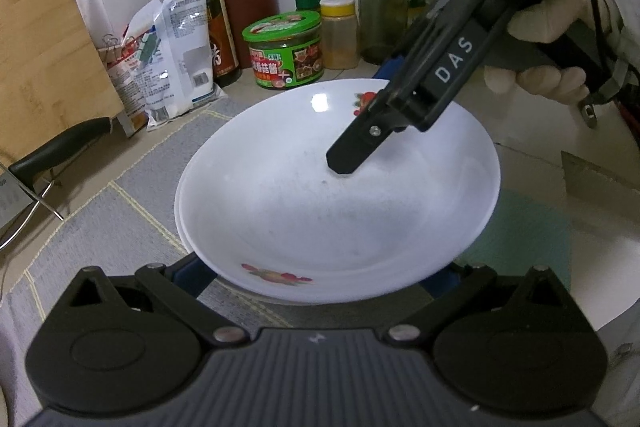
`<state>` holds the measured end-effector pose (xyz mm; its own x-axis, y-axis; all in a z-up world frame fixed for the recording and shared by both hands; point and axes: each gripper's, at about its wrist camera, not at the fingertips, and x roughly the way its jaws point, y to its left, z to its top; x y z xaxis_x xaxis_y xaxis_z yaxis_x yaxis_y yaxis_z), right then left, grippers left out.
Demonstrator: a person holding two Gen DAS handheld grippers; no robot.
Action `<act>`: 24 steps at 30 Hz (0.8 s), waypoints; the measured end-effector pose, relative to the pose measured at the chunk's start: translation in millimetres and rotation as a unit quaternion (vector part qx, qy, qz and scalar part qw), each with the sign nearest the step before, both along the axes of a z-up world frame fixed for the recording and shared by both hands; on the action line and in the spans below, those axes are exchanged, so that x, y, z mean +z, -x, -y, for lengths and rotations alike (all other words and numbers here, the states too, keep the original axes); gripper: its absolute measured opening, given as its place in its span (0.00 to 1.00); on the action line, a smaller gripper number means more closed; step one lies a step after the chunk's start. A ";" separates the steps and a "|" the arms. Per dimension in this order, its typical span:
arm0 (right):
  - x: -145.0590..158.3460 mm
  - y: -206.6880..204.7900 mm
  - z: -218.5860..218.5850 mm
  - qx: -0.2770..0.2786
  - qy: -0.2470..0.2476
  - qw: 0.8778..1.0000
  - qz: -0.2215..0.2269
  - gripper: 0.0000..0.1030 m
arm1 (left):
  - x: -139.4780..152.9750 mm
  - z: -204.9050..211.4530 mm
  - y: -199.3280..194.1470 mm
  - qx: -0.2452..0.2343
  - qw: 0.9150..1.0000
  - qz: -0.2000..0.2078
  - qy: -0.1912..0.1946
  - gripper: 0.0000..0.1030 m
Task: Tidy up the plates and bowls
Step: 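Lower the held plate onto the stack and open the right tool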
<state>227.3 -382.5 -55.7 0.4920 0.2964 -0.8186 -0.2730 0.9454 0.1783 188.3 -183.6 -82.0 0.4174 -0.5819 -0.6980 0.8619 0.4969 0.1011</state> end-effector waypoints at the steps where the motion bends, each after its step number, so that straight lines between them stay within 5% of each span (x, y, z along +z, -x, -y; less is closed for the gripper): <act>1: -0.1 -0.5 -0.1 0.000 0.000 1.000 0.000 0.86 | -0.1 0.1 -0.2 -0.001 1.000 0.000 -0.002 0.99; 24: -15.4 -20.5 -22.1 0.016 0.019 0.999 -0.020 0.86 | 0.1 -13.6 -1.9 0.010 1.000 0.007 -0.022 0.99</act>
<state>247.8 -360.4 -71.1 0.4494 0.2797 -0.8484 -0.2965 0.9426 0.1536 190.2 -170.0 -81.9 0.4389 -0.5415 -0.7170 0.8498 0.5093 0.1356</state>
